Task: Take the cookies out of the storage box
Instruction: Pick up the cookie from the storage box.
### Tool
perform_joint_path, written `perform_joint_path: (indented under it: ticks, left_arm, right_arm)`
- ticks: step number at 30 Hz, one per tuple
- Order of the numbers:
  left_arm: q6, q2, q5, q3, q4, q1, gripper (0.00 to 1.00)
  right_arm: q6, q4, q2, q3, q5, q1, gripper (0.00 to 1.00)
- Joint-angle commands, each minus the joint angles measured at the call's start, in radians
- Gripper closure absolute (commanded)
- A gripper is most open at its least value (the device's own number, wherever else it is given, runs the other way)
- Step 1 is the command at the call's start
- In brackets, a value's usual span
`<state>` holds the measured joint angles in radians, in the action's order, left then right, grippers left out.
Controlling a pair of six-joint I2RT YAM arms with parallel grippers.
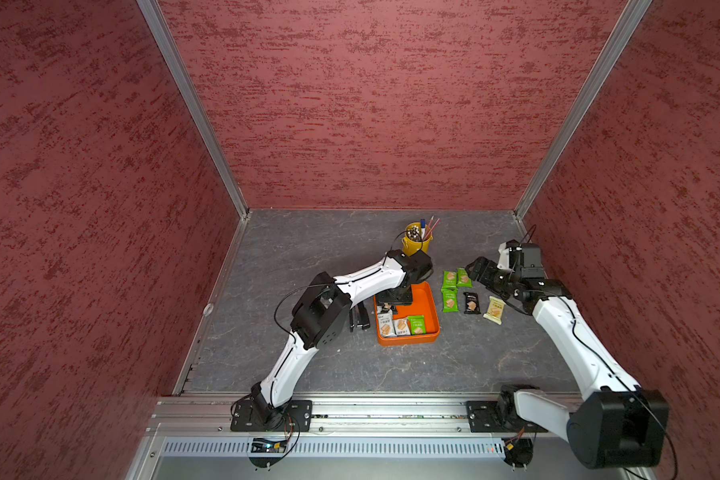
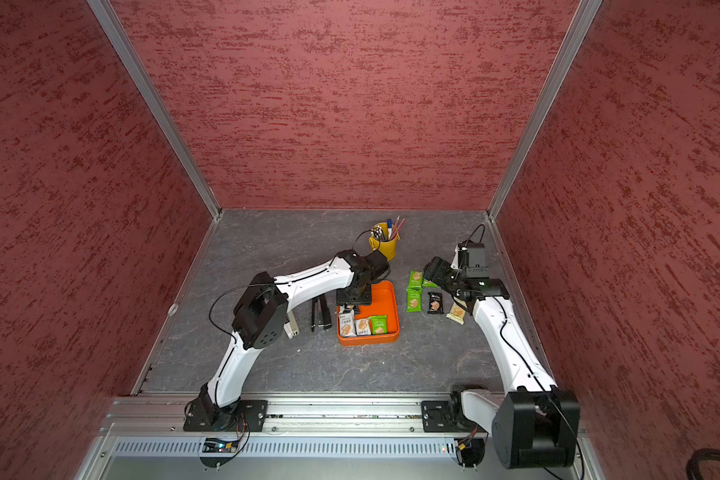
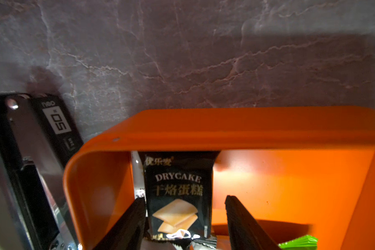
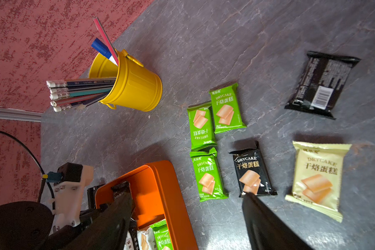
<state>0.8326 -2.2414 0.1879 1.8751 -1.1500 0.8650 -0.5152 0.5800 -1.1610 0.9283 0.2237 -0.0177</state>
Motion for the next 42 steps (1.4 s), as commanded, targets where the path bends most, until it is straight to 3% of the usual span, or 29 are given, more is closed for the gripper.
perform_joint_path:
  ticks: [1, 8, 15, 32, 42]
  left_arm:
    - [-0.002, -0.027, -0.001, -0.017, 0.010, 0.006, 0.37]
    - [0.001, -0.024, 0.006, -0.040, 0.016, 0.011, 0.41]
    - [0.001, -0.008, 0.015, -0.048, 0.024, 0.019, 0.59]
    - [0.054, 0.144, 0.036, -0.068, 0.031, 0.069, 0.60]
    - [0.005, 0.241, 0.050, -0.094, 0.071, 0.023, 0.60]
  right_arm:
    - [0.019, 0.026, 0.025, 0.024, -0.011, 0.003, 0.15]
    - [0.031, 0.046, 0.046, 0.020, -0.020, 0.004, 0.15]
    - [0.039, 0.070, 0.068, 0.017, -0.027, 0.004, 0.15]
    - [0.027, 0.086, 0.075, -0.011, 0.059, 0.004, 0.15]
    - [-0.016, 0.044, 0.068, -0.053, 0.143, 0.003, 0.18]
